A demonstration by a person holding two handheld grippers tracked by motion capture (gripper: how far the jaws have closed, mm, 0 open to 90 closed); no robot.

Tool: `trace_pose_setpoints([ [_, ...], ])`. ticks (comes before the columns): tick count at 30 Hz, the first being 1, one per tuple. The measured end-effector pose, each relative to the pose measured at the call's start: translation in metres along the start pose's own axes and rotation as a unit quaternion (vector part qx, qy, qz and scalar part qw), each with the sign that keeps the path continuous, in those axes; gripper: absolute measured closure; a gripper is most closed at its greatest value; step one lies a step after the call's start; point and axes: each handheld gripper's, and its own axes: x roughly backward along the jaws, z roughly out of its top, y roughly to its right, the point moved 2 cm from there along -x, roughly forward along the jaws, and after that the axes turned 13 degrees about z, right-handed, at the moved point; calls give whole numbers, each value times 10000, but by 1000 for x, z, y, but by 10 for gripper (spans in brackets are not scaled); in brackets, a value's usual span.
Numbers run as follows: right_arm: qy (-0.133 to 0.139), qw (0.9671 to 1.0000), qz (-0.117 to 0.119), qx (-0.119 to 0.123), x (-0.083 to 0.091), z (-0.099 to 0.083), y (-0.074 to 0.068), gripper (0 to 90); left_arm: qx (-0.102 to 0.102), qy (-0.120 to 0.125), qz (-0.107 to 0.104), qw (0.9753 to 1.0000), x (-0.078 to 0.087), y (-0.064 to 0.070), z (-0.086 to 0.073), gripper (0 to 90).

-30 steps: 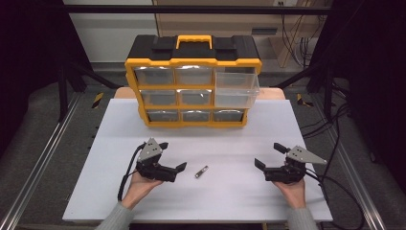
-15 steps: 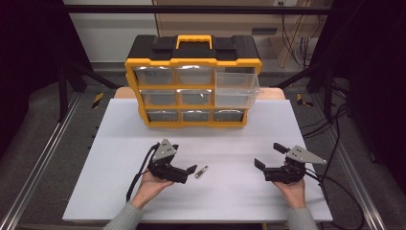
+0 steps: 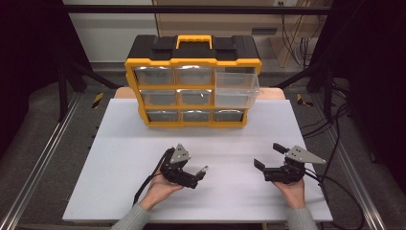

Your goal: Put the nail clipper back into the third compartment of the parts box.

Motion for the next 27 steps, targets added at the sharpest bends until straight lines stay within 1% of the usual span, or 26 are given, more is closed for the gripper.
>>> trace_pose_setpoints([
  [3, -2, 10000, 3, 4, 0, 0, 0, 6, -5, -72, 1, 10000, -3, 1, -2, 31],
  [5, -12, 10000, 10, 2, 0, 0, 0, 6, -7, -247, -3, 9997, -8, 3, -5, 40],
  [6, -20, 10000, 11, 3, 0, 0, 0, 6, -7, -247, -3, 9997, -8, 3, -5, 43],
  [7, -21, 10000, 13, 1, 0, 0, 0, 6, -14, -360, 25, 9993, -11, 4, -7, 48],
  [8, -27, 10000, 18, -4, 0, 0, 0, 6, -14, -360, 25, 9993, -11, 4, -7, 53],
  [10, -42, 10000, 24, -4, -1, 0, 0, 6, -2, -466, 7, 9989, -15, 5, -10, 77],
  [12, -55, 10000, 12, -2, -1, -1, 0, 6, -45, -590, 20, 9982, -17, 6, -13, 88],
  [15, -65, 10000, 19, 6, -1, -1, 0, 6, -23, -668, 5, 9978, -19, 7, -15, 127],
  [19, -78, 10000, 20, 6, -2, -1, 0, 6, 4, -729, 17, 9973, -21, 7, -16, 234],
  [23, -68, 10000, 13, 8, -1, -1, 0, 6, 31, -803, -56, 9968, -22, 9, -17, 332],
  [27, -77, 10000, 15, 7, -2, -1, 1, 6, 5, -862, -65, 9963, -22, 10, -17, 412],
])
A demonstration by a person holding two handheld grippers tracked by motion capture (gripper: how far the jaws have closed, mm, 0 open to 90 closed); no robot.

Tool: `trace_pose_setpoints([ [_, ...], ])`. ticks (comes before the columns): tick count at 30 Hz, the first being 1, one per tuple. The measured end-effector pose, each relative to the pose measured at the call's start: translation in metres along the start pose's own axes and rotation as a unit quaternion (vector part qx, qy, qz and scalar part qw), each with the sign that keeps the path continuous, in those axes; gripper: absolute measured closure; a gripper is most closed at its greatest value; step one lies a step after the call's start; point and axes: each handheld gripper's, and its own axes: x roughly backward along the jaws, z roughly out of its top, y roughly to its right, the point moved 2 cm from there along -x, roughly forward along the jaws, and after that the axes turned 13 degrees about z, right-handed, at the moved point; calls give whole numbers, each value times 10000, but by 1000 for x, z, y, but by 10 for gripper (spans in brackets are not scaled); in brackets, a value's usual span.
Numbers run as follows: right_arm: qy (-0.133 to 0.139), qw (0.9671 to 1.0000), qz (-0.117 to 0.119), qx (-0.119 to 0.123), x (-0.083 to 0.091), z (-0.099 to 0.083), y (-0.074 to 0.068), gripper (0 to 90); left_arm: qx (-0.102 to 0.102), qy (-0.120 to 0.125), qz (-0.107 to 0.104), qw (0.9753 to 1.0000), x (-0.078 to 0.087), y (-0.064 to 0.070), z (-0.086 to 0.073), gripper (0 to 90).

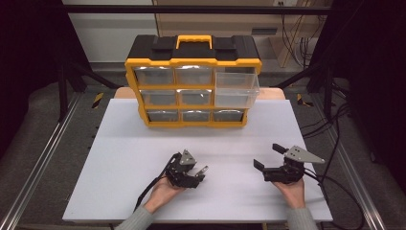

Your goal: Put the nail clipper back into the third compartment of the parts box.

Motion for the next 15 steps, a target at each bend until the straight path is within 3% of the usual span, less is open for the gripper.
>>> trace_pose_setpoints([
  [7, -2, 10000, -1, -5, 0, 0, 0, 6, 51, -81, -15, 10000, 0, 1, 0, 539],
  [15, 7, 10000, -9, -5, 1, 0, 0, 6, 47, -153, 13, 9999, -1, 4, 1, 616],
])
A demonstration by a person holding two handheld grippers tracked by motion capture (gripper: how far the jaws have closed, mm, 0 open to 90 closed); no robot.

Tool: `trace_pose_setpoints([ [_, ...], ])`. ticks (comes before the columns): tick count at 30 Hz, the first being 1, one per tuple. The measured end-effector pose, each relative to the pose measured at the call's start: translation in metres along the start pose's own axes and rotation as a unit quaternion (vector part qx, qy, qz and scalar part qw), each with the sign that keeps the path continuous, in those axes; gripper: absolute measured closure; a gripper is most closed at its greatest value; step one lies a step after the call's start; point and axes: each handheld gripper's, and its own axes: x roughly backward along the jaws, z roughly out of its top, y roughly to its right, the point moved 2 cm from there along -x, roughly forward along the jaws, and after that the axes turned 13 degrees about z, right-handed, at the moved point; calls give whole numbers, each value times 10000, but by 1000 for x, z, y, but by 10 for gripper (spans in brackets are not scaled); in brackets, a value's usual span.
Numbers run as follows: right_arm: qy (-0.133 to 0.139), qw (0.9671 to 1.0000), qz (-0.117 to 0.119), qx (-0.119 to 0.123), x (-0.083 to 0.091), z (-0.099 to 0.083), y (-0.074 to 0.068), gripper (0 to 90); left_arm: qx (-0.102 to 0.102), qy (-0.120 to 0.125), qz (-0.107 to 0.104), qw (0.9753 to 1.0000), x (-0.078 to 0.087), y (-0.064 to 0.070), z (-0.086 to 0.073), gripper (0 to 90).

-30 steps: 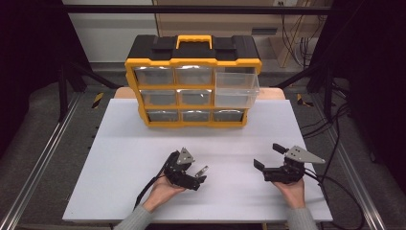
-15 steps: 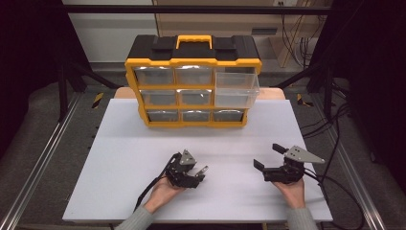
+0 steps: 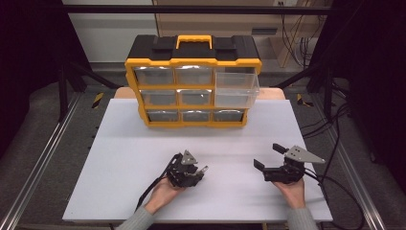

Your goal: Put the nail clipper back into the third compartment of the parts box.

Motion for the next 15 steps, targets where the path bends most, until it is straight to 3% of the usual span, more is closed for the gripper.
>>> trace_pose_setpoints([
  [15, -14, 10000, -5, -3, 0, 0, 0, 6, -68, -89, 99, 9999, -1, 2, 2, 718],
])
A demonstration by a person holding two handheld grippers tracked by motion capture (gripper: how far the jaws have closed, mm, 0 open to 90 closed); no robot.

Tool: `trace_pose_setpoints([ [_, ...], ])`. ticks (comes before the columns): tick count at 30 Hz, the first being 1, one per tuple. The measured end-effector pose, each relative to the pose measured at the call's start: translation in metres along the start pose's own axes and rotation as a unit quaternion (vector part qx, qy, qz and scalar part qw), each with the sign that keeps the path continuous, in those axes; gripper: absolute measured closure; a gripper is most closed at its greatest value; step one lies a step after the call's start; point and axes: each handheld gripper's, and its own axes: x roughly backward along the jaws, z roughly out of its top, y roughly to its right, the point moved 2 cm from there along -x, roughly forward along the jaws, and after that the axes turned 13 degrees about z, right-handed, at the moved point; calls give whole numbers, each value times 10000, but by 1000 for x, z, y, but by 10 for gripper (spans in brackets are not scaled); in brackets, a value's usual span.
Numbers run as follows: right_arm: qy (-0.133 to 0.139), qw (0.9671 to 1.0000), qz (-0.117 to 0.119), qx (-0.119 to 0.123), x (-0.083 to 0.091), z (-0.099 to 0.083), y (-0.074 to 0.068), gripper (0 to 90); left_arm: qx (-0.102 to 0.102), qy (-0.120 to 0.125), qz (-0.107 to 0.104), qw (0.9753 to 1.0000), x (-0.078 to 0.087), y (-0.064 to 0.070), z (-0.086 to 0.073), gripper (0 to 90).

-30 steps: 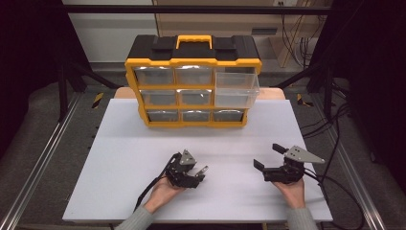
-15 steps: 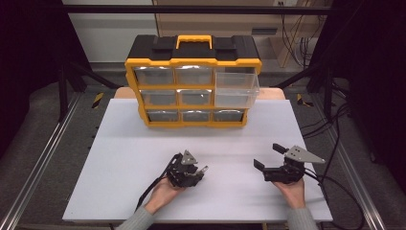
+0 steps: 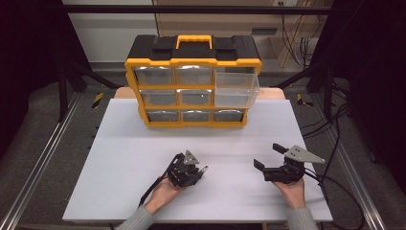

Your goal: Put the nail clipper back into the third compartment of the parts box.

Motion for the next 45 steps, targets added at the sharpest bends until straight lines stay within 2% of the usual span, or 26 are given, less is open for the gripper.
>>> trace_pose_setpoints([
  [13, -12, 10000, 15, -9, 0, 0, 0, 6, -10, -57, -9, 10000, 0, -1, 1, 780],
  [29, -5, 10000, 24, -8, 0, 0, 0, 6, 33, -33, -68, 10000, 1, -3, 1, 787],
  [45, -23, 10000, 48, -30, -1, 0, 0, 6, 73, 96, -145, 9998, 12, -6, 2, 788],
])
